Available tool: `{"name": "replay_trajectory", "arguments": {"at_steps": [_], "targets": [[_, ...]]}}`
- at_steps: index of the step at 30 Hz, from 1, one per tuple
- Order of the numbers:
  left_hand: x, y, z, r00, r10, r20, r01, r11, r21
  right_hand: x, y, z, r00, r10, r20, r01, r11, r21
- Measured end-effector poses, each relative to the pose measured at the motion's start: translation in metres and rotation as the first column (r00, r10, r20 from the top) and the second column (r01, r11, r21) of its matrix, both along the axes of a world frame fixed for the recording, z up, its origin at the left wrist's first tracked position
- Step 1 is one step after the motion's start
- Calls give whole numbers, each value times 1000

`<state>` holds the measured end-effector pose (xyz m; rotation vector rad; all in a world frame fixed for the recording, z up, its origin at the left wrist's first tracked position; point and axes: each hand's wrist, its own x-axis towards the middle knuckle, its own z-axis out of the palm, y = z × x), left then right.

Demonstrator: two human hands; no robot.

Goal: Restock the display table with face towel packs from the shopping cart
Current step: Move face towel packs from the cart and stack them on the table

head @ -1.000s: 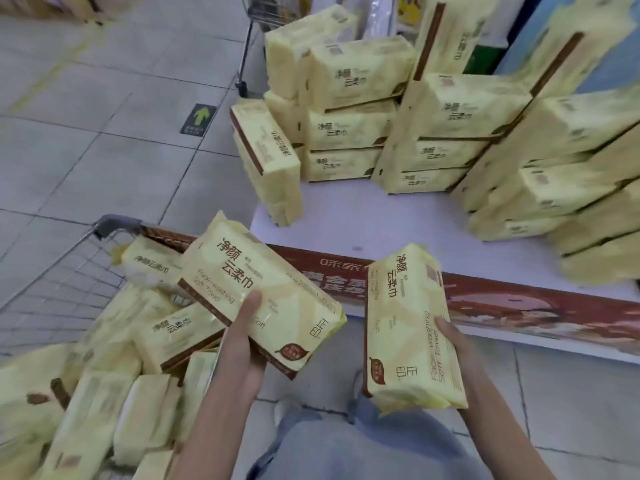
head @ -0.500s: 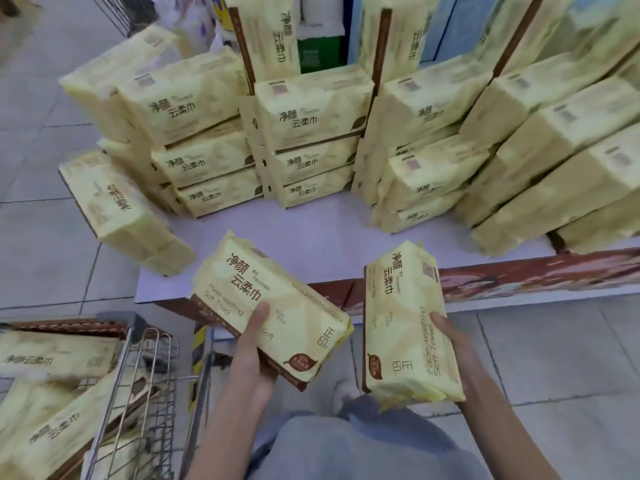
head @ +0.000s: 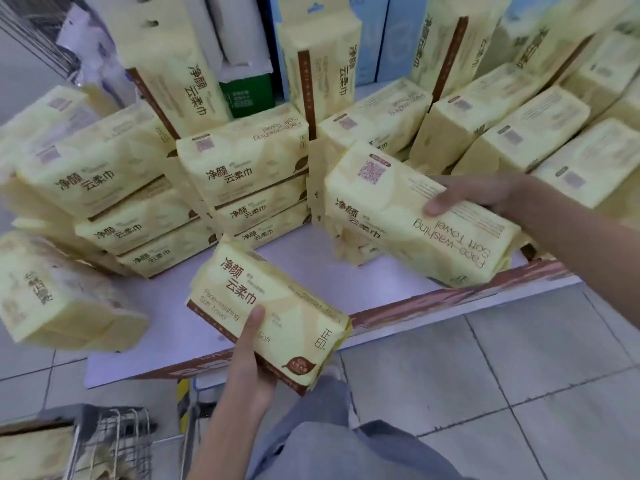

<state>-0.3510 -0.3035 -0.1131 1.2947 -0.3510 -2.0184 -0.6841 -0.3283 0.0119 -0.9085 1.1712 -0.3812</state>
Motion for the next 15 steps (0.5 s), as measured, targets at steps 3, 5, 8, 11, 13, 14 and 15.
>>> {"name": "replay_trajectory", "arguments": {"at_steps": [3, 5, 8, 11, 13, 14, 15], "targets": [[-9, -22, 1, 1000, -3, -28, 3, 1000, 3, -24, -51, 13, 964, 162, -212, -153, 987, 56], [-15, -36, 4, 999, 1, -36, -1, 1000, -6, -36, -77, 14, 929, 241, -280, -220, 970, 103], [-20, -50, 7, 999, 10, -31, -11, 999, -40, -44, -107, 12, 856, 395, -332, -342, 916, 210], [-25, -57, 7, 998, 35, -47, -36, 999, -34, -51, -128, 8, 792, 508, -338, -446, 860, 248], [-31, -58, 8, 999, 44, -30, -44, 999, -27, -56, -139, 7, 777, 543, -319, -481, 839, 256], [-35, -58, 7, 998, 56, -18, -56, 998, -24, -58, -144, 7, 766, 561, -314, -501, 827, 254], [-40, -58, 7, 997, 74, -18, -75, 997, -25, -60, -148, 6, 751, 582, -313, -525, 813, 252]]}}
